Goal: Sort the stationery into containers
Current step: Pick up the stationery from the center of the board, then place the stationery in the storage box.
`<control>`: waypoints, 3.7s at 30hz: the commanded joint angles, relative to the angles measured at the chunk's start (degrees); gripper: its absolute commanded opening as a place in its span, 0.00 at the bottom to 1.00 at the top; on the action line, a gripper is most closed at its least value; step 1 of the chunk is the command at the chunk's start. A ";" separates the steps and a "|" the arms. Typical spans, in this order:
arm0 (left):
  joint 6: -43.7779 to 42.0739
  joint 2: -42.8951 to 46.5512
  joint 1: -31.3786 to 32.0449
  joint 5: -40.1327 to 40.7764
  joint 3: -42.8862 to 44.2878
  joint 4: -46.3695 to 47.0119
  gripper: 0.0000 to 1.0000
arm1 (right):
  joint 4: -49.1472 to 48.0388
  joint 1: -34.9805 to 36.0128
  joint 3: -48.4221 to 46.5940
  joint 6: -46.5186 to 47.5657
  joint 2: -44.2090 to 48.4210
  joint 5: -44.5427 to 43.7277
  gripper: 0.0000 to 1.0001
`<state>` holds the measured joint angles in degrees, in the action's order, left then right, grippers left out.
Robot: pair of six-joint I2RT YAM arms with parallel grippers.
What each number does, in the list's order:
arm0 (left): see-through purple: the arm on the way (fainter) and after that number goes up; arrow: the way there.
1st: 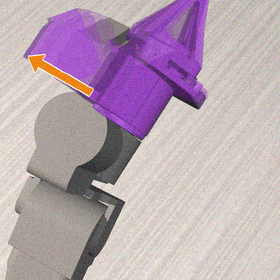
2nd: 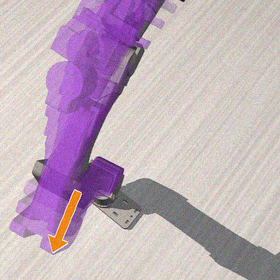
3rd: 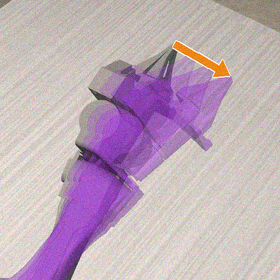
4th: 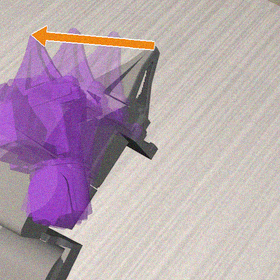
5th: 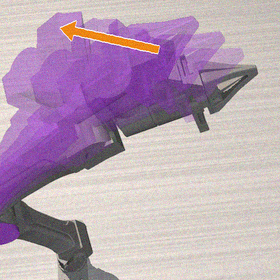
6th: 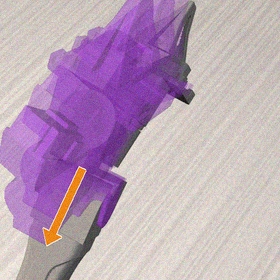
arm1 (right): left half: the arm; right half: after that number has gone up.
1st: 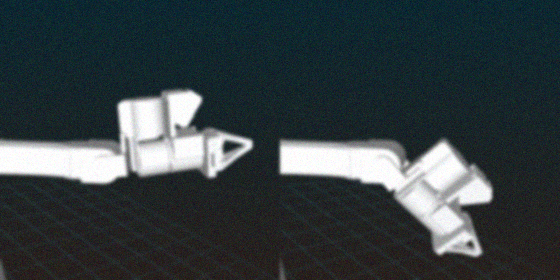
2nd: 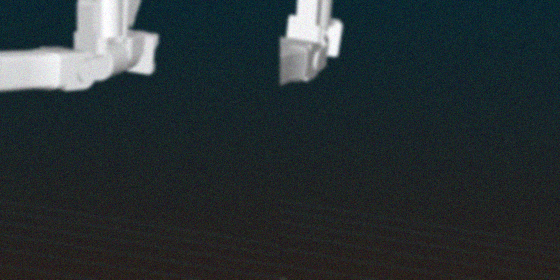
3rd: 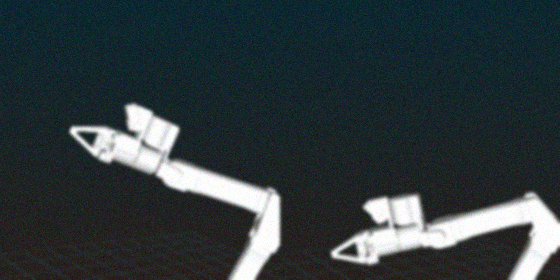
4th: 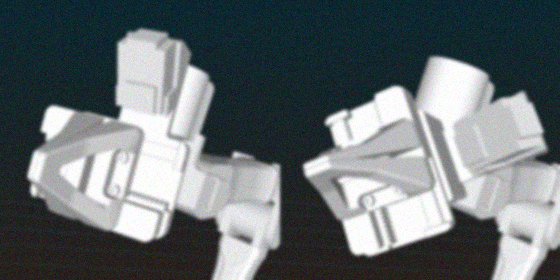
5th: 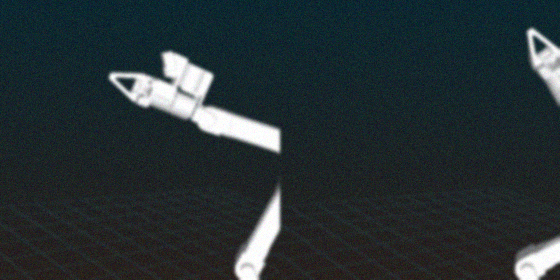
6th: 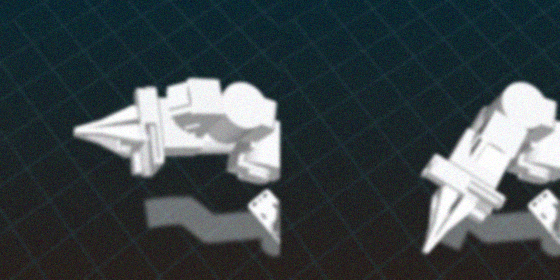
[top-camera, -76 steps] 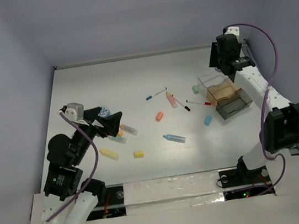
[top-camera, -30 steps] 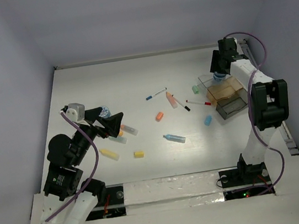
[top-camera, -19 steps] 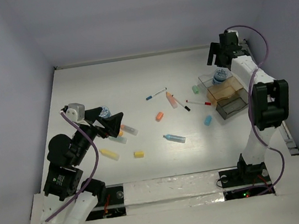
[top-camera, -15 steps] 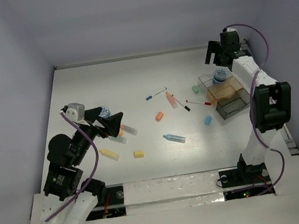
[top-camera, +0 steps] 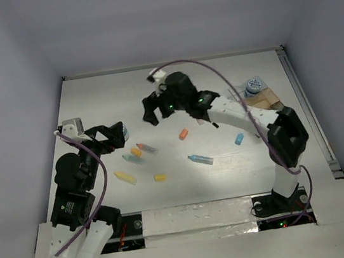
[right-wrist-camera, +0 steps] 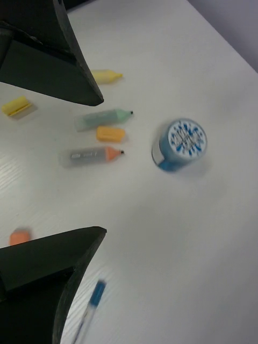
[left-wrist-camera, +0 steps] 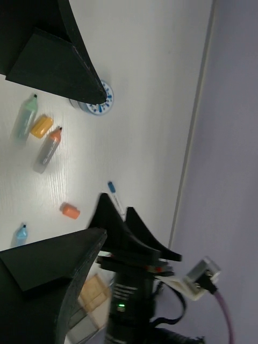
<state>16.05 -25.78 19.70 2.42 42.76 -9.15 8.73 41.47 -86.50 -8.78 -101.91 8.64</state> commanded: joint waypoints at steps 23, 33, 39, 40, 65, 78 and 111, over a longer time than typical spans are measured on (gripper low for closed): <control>16.03 0.47 -1.77 35.73 6.54 -10.81 0.99 | 12.10 13.90 -47.88 7.55 -42.75 -5.66 1.00; 14.18 0.47 -1.77 32.13 5.75 -9.05 0.99 | 8.41 14.42 -51.75 7.02 -47.32 -6.71 0.92; 13.57 0.82 -1.77 31.07 5.49 -8.43 0.99 | 5.51 14.42 -51.05 5.70 -46.98 -8.03 0.58; 13.48 0.91 -1.77 30.72 5.40 -8.34 0.99 | 4.90 14.42 -50.88 5.61 -46.54 -8.29 0.57; -1.99 -0.23 0.51 -22.88 -1.54 8.62 0.99 | -1.80 -23.42 14.34 -3.00 17.70 -26.75 0.44; -2.26 -1.91 1.04 -25.18 -1.54 8.80 0.99 | 2.96 -32.16 14.95 -2.82 13.68 -25.17 0.44; -2.52 -2.70 1.04 -26.23 -1.54 8.79 0.99 | -4.86 -35.32 15.83 -4.32 3.91 -20.95 0.56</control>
<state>14.13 -28.40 20.53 -22.55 41.67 -3.62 8.54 6.42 -69.25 -12.36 -98.65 -11.99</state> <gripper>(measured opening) 0.990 0.703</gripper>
